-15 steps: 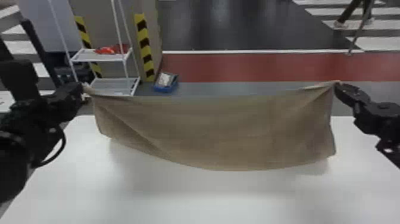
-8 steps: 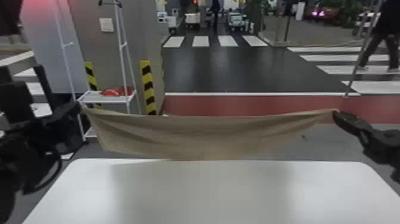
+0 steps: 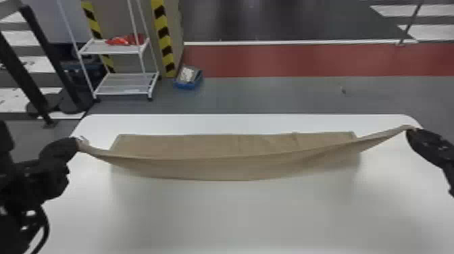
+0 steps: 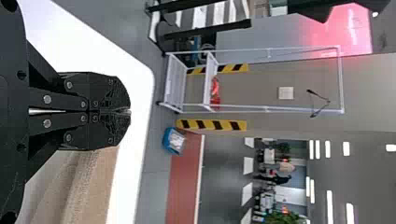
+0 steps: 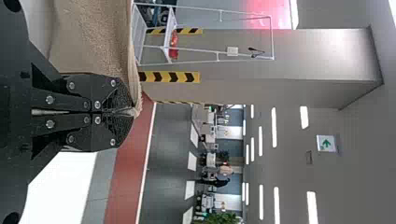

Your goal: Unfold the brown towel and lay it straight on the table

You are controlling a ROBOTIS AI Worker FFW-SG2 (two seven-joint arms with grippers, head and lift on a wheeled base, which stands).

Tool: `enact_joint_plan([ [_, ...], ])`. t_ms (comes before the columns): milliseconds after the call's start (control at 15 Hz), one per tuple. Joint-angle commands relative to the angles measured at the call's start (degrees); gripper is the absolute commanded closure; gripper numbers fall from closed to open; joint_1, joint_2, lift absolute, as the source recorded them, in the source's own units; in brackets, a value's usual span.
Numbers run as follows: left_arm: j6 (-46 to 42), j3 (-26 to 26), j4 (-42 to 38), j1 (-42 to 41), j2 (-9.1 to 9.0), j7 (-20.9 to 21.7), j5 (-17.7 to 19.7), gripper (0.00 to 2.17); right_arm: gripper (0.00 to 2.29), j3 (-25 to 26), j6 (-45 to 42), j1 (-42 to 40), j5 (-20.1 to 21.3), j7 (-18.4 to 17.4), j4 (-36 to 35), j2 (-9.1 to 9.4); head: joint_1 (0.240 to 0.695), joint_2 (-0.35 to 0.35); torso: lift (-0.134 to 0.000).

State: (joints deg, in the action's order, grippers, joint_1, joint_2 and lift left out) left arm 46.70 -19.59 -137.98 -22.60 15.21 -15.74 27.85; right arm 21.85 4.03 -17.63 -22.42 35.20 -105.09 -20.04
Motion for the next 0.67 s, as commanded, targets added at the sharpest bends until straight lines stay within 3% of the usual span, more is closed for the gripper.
enact_joint_plan([
  [0,1.1,1.4,-3.8,-6.1,-1.67,0.0,-2.2,1.36,1.33,4.2,0.2,-5.4,0.0,2.3,-2.5,2.2,0.695,0.031,-0.125],
  [133,1.1,4.1,-6.2,-9.0,-1.94,-0.3,-7.3,1.36,1.33,8.5,0.0,-9.3,-0.2,6.6,-3.9,5.98,0.695,0.0,-0.125],
  [200,2.0,4.3,-7.3,-9.3,-2.11,-0.4,-7.6,1.36,1.33,10.0,-0.2,-9.6,-0.1,7.8,-3.9,7.47,0.695,-0.013,-0.125],
  [400,5.1,4.9,-7.9,-6.4,-2.29,-0.6,-7.7,1.36,1.33,11.6,0.3,-7.9,-0.1,8.0,-2.1,7.3,0.695,-0.055,-0.125],
  [600,15.5,8.1,-3.4,2.4,-2.29,-0.9,-11.3,1.36,1.33,11.3,4.9,-1.1,1.0,7.7,2.3,6.16,0.695,-0.099,-0.125],
])
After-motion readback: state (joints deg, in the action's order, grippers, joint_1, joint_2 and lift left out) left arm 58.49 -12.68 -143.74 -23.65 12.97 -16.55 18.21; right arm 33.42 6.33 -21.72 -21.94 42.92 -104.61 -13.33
